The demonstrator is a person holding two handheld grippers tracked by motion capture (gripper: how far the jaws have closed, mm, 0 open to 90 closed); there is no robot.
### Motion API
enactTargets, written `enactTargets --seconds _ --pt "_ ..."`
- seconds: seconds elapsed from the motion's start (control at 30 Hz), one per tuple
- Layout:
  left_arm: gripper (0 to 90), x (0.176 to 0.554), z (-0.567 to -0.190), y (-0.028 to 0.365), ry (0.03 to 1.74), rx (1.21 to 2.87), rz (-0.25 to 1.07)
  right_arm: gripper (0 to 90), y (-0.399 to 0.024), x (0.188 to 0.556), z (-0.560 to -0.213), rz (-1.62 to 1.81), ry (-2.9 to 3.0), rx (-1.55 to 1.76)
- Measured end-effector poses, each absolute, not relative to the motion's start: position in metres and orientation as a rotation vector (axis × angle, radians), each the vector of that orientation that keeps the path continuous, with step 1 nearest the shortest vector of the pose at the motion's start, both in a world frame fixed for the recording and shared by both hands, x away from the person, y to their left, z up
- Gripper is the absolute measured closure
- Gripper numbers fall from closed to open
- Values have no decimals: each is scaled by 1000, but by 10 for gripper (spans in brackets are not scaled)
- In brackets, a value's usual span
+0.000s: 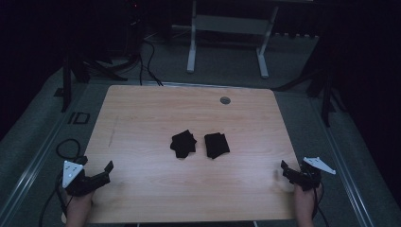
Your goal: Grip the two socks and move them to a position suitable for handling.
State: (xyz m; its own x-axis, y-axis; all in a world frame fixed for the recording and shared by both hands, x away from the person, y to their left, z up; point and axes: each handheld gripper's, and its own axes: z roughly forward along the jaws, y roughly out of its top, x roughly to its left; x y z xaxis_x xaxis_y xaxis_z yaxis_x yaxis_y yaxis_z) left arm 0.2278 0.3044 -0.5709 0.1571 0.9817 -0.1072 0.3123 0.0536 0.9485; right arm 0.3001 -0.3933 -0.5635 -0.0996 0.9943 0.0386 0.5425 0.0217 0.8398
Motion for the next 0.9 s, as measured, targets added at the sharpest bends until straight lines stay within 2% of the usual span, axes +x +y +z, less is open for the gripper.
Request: enactTargets --seconds 0.37,0.6,0.73,0.9 --pt "16 226 -569 306 1343 1395 868 142 -386 308 -565 834 1819 1573" --pt "16 226 -570 305 1348 1417 866 142 -376 312 -562 863 1901 1535" --pt "16 223 -569 307 1368 1407 892 133 -362 315 -562 915 1992 1503" --pt "16 224 -571 311 1400 1394 858 131 -336 321 -557 954 2149 1400"
